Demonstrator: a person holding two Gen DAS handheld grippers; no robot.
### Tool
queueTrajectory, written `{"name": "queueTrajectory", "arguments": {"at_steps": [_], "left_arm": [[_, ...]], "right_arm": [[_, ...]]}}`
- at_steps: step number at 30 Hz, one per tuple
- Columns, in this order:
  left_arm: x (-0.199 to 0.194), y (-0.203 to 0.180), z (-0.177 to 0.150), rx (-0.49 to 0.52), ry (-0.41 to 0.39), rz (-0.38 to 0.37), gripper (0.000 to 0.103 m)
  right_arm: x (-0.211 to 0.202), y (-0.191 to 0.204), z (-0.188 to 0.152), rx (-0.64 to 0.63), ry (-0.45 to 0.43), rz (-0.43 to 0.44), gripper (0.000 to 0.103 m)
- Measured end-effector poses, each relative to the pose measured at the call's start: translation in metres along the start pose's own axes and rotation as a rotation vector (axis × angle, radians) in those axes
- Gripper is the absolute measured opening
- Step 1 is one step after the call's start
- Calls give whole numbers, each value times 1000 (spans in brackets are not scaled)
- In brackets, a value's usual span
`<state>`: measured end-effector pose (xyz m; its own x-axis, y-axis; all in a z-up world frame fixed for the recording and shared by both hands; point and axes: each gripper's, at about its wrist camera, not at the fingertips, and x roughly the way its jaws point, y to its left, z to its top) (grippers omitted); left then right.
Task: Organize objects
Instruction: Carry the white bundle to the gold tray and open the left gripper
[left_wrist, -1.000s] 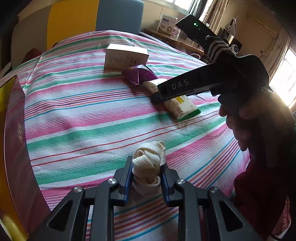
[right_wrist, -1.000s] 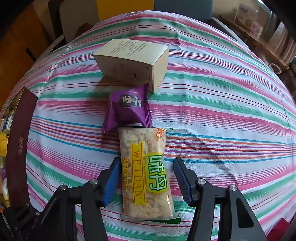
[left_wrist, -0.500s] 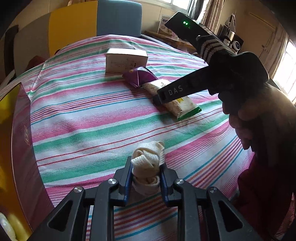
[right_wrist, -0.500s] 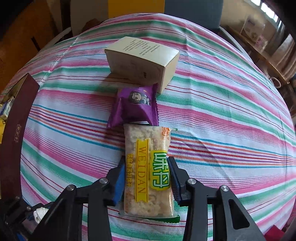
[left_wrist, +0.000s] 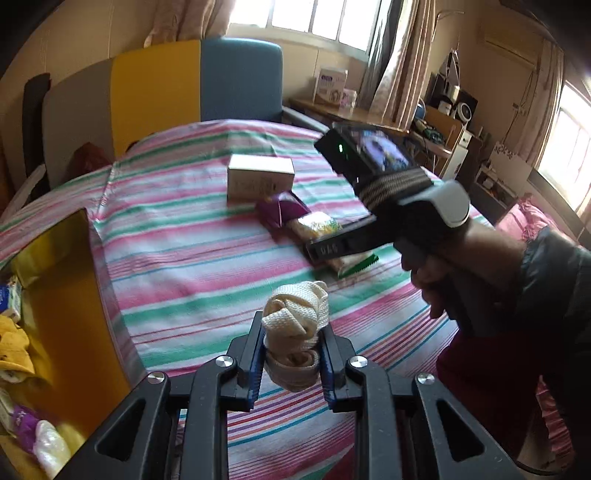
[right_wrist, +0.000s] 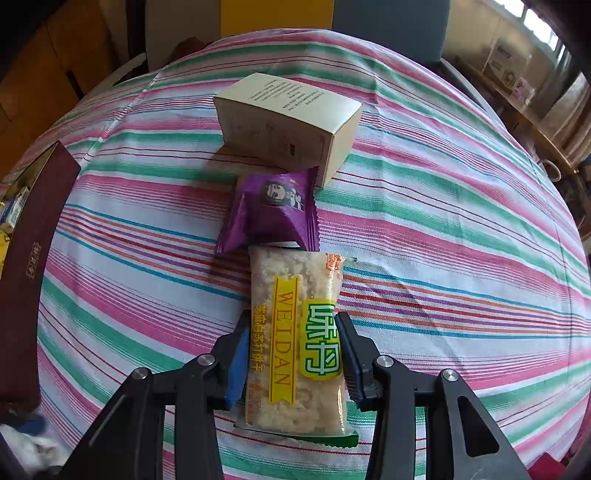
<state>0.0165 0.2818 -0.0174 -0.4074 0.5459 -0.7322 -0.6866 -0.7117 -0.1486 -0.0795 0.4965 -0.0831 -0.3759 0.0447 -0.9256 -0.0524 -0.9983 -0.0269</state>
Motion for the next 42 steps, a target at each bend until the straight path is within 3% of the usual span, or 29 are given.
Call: {"name": "queueTrajectory", "arguments": {"at_steps": [6,11,15,20,31,36,39,42], "left_arm": [[-22,25,3,-55,-25,20,24],[-34,65,-1,-161,-13,12,25],[-45,122,-3,-313,-4,9,24],[-53,201,-4,-483,-7,55,24],[3,273,18,-567,58,160,25],[27,293,21,-540,110,319,30],[25,302,20,-551,111,324,38],[12,300,17,-577,89,320,39]], "right_arm": [[-2,-2,-1,-18,-9,-13,44],[-3,-4,-2,-28,-14,-25,44],[-4,-6,-2,-27,-14,-30,44],[-6,-7,-2,-44,-17,-46,44],[-9,-13,0,-58,-18,-57,43],[-12,-18,-5,-62,-19,-59,43],[-8,-16,15,-61,-19,-56,44],[-5,-14,9,-59,-20,-55,44]]}}
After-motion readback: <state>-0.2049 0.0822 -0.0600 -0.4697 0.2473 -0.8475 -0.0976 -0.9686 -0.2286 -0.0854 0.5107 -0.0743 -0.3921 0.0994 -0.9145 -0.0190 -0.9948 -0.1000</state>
